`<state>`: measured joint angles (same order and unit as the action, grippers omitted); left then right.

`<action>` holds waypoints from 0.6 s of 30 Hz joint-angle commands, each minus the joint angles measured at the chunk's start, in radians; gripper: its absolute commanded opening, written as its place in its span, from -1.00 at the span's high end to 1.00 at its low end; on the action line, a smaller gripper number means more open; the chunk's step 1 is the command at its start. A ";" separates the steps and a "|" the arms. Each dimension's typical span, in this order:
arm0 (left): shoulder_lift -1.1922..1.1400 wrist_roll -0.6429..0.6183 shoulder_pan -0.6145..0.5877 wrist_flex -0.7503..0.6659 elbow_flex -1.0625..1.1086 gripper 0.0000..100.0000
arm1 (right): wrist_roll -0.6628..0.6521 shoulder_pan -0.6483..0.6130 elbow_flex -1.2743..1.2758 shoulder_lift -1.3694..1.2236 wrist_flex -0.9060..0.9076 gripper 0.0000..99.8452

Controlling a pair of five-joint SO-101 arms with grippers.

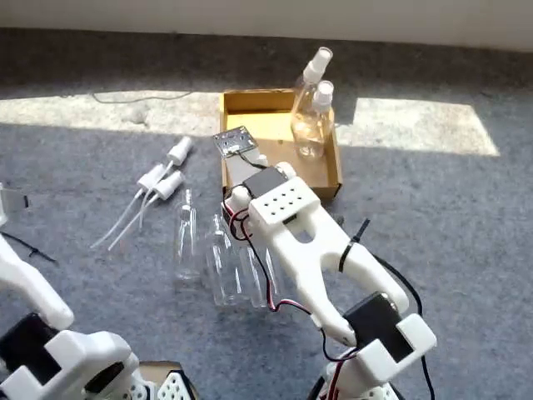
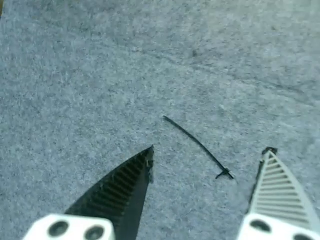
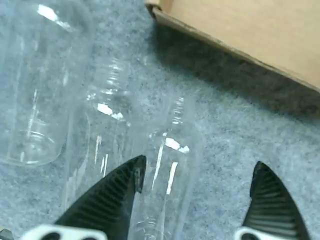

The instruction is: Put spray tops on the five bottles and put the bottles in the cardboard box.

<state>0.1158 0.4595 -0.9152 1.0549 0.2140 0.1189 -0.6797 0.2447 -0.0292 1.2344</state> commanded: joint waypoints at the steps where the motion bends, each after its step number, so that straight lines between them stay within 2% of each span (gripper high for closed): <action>1: -0.070 0.008 -0.091 -0.146 -0.033 0.40 | 0.032 0.008 -0.053 0.001 0.007 0.42; 7: -0.154 0.008 -0.136 -0.245 -0.025 0.40 | 0.035 0.012 -0.053 -0.001 -0.039 0.42; 18: -0.183 0.008 -0.128 -0.262 -0.027 0.40 | 0.029 0.007 -0.015 -0.110 -0.099 0.42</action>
<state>-0.0790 0.4626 -1.0426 0.8078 0.2140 0.1450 -0.6797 0.2355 -0.1212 1.1454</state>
